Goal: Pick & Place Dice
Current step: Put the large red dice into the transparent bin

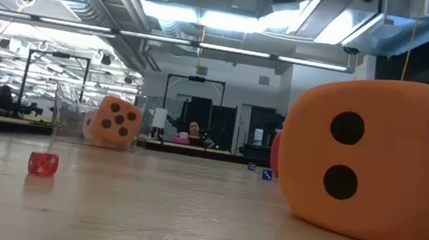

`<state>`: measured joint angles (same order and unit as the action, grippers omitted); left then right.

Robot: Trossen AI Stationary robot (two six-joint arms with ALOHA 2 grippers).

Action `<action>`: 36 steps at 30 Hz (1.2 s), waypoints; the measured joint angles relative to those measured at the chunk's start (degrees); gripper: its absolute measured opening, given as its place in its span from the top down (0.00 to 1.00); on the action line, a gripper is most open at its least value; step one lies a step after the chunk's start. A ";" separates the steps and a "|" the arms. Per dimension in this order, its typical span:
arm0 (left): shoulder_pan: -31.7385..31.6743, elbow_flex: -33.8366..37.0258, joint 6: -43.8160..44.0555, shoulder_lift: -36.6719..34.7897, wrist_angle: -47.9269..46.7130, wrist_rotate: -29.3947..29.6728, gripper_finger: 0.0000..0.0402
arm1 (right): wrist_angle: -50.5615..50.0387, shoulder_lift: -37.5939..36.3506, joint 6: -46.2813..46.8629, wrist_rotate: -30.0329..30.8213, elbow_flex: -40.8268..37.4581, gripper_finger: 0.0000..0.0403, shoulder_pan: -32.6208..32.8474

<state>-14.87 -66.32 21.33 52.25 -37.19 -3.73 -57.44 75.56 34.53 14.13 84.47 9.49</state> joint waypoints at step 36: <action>5.90 0.10 -7.64 -0.04 -4.91 6.78 0.44 | -10.96 27.34 -5.81 6.00 0.00 0.39 -7.13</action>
<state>-8.97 -66.22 13.69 52.21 -42.10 3.04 -68.40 102.89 28.71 20.13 84.47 2.37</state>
